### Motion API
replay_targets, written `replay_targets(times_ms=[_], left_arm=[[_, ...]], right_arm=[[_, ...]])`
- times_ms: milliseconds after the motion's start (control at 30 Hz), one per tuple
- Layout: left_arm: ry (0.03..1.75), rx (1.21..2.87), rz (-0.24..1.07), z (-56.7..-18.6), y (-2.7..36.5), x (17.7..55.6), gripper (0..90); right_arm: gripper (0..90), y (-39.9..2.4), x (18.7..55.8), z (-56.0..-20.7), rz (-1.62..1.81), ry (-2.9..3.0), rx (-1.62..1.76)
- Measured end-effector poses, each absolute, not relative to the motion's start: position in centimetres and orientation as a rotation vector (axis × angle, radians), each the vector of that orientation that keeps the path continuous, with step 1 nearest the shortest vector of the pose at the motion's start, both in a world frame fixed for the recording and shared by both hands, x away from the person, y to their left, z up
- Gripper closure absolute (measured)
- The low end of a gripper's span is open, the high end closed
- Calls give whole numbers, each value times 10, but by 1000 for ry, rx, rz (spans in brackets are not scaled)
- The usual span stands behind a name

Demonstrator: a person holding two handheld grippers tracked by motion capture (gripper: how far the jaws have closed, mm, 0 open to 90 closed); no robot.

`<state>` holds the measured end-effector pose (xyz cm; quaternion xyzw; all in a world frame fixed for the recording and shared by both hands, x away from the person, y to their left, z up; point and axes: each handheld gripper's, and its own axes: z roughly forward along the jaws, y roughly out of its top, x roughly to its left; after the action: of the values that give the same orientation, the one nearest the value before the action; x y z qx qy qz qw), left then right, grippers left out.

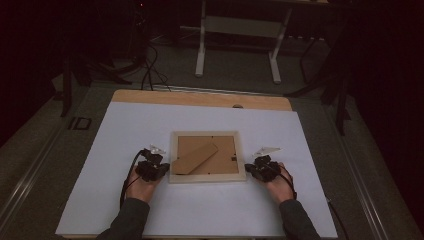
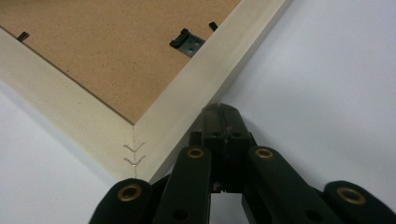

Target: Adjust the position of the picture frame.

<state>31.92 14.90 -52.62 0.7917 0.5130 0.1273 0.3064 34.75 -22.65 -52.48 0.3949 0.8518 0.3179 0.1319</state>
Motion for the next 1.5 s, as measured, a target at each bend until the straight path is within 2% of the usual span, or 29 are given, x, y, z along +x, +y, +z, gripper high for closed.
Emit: replay_targets(times_ms=[600,1500], left_arm=[[1402,2097,387,-525,146,327,900],[1436,2034,339,-527,154,338,900]], right_arm=[[900,-221,354,-525,924,2462,1192],[900,-216,359,-526,928,2433,1218]])
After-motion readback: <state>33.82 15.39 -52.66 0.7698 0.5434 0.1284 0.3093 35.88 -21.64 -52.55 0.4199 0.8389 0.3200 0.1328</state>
